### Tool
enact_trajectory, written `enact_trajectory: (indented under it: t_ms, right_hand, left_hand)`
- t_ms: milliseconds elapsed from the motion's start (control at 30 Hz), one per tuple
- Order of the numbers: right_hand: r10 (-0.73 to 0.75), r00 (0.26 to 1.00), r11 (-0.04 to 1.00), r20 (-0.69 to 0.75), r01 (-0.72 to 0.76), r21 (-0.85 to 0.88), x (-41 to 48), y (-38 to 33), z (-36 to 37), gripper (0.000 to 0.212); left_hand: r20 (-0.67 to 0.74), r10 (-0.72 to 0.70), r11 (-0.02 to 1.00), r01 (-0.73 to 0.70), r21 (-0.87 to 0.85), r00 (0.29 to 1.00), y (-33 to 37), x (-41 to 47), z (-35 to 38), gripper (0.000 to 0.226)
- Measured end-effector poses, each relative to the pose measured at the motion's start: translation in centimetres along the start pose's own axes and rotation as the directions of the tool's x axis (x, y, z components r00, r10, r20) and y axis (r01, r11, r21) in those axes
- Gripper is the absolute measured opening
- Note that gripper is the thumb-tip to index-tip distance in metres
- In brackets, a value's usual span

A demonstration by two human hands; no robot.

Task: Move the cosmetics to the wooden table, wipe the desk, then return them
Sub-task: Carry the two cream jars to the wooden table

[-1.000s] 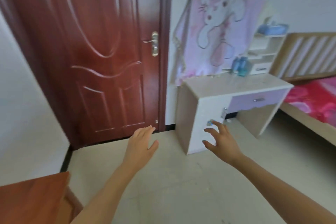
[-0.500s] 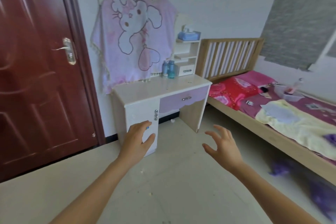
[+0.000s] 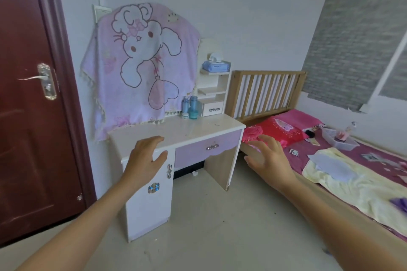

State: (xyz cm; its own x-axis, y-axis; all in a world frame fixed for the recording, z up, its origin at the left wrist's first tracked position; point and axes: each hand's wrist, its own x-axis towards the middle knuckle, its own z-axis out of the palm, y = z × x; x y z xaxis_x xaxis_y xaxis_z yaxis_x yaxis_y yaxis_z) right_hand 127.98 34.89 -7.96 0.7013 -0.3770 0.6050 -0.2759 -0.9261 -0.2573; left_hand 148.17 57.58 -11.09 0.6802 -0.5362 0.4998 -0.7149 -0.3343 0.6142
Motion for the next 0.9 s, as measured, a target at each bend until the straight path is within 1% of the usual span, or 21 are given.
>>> enact_trajectory:
  t_ms: [100, 267, 333, 500, 667, 800, 900]
  right_hand:
    - [0.004, 1.0, 0.999, 0.022, -0.003, -0.033, 4.5, 1.9, 1.8, 0.042]
    - [0.006, 0.994, 0.999, 0.113, -0.001, -0.042, 9.1, 5.3, 6.1, 0.044]
    - [0.037, 0.988, 0.999, 0.15, -0.03, -0.044, 9.8, 6.9, 8.0, 0.045]
    - [0.08, 0.959, 0.995, 0.273, -0.063, -0.072, 11.9, 11.9, 12.4, 0.047]
    - [0.088, 0.95, 0.996, 0.3, -0.084, -0.028, 17.8, 17.7, 16.2, 0.048]
    - [0.097, 0.954, 0.991, 0.284, -0.119, 0.059, 23.7, 22.2, 19.2, 0.047]
    - [0.072, 0.951, 0.99, 0.301, -0.104, 0.092, 27.7, 25.0, 21.8, 0.048]
  left_hand:
    - [-0.038, -0.028, 1.0, 0.028, 0.008, 0.999, -1.4, 4.7, 1.2, 0.041]
    - [-0.029, -0.06, 0.998, 0.06, 0.001, 0.998, -4.1, 10.7, 4.3, 0.04]
    - [-0.003, -0.099, 0.995, 0.099, -0.001, 0.995, -5.4, 11.8, 6.2, 0.039]
    - [0.098, -0.143, 0.99, 0.141, 0.026, 0.985, -8.2, 14.7, 11.1, 0.039]
    - [0.104, -0.168, 0.985, 0.163, 0.052, 0.98, -9.5, 20.5, 15.7, 0.039]
    - [0.067, -0.201, 0.979, 0.197, 0.054, 0.977, -9.5, 27.0, 20.0, 0.039]
    - [0.043, -0.227, 0.973, 0.224, 0.054, 0.973, -9.1, 31.3, 23.2, 0.039]
